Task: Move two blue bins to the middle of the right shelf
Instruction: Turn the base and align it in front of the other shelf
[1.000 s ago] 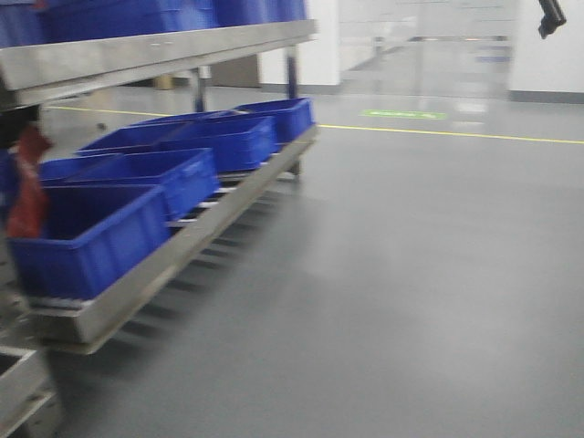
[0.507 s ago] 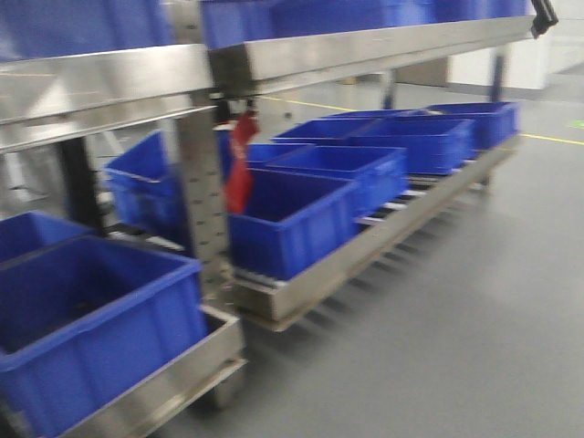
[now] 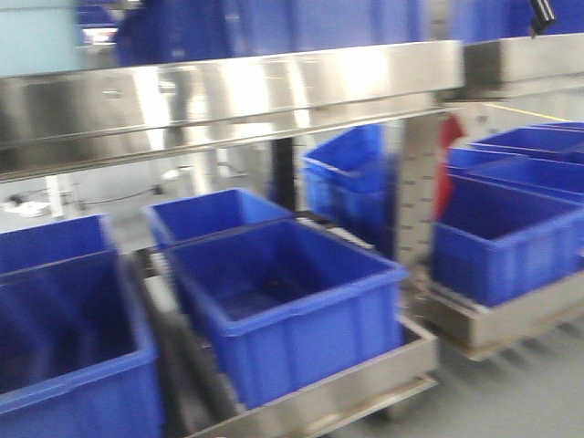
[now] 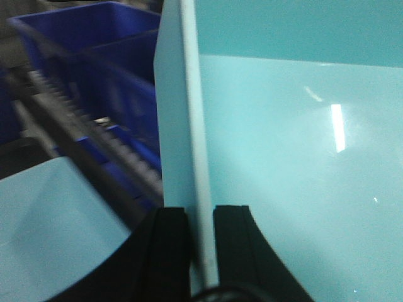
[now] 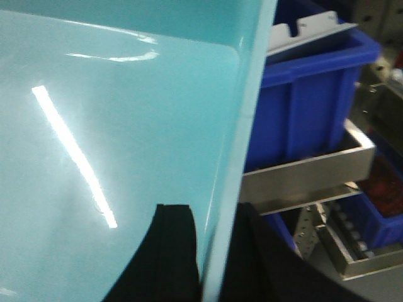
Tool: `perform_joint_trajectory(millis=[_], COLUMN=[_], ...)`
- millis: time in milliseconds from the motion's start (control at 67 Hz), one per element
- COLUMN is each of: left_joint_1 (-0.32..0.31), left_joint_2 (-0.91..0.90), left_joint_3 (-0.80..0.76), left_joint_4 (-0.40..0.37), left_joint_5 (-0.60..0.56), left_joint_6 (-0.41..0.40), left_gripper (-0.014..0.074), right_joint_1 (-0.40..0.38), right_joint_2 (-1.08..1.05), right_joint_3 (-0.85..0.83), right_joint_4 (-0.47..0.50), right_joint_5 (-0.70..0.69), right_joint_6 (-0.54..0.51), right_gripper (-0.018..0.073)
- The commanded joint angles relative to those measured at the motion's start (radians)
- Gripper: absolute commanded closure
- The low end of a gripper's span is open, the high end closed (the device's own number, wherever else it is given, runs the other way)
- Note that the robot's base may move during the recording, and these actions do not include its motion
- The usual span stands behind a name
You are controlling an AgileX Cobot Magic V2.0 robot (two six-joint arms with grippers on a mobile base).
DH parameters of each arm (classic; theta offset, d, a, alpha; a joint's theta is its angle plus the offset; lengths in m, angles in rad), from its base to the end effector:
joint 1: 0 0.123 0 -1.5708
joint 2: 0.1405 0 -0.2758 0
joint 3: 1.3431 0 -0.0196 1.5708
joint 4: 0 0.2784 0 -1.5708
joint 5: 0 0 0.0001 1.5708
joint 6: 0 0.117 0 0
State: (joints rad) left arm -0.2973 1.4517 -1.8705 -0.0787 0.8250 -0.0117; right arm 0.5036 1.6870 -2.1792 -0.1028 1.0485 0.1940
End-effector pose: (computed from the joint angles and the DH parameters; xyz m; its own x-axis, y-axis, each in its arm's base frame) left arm 0.3335 -0.1092 0.5143 -0.3203 0.0301 -0.9468 0.3247 0.9424 -0.0799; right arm 0.3521 0.1821 0.5061 -0.4486 -0.0856 -0.8896 -0.3509 0.9323 0.0873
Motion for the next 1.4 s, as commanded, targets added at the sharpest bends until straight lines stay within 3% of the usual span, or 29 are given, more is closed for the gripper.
perform_joint_trajectory(millis=[0, 1388], left_joint_1=[-0.006, -0.006], left_joint_2=[-0.021, -0.021], left_joint_3=[-0.015, -0.015], left_joint_4=[-0.041, -0.041], left_joint_5=[-0.059, -0.059], left_joint_6=[0.0, 0.0], left_gripper=[0.0707, 0.0707], right_joint_1=[-0.003, -0.003], right_joint_2=[-0.011, -0.011], right_joint_3=[-0.008, -0.008], right_joint_4=[-0.009, -0.009], right_joint_5=[-0.04, -0.04], right_joint_6=[-0.022, -0.022], right_gripper=[0.0711, 0.0711])
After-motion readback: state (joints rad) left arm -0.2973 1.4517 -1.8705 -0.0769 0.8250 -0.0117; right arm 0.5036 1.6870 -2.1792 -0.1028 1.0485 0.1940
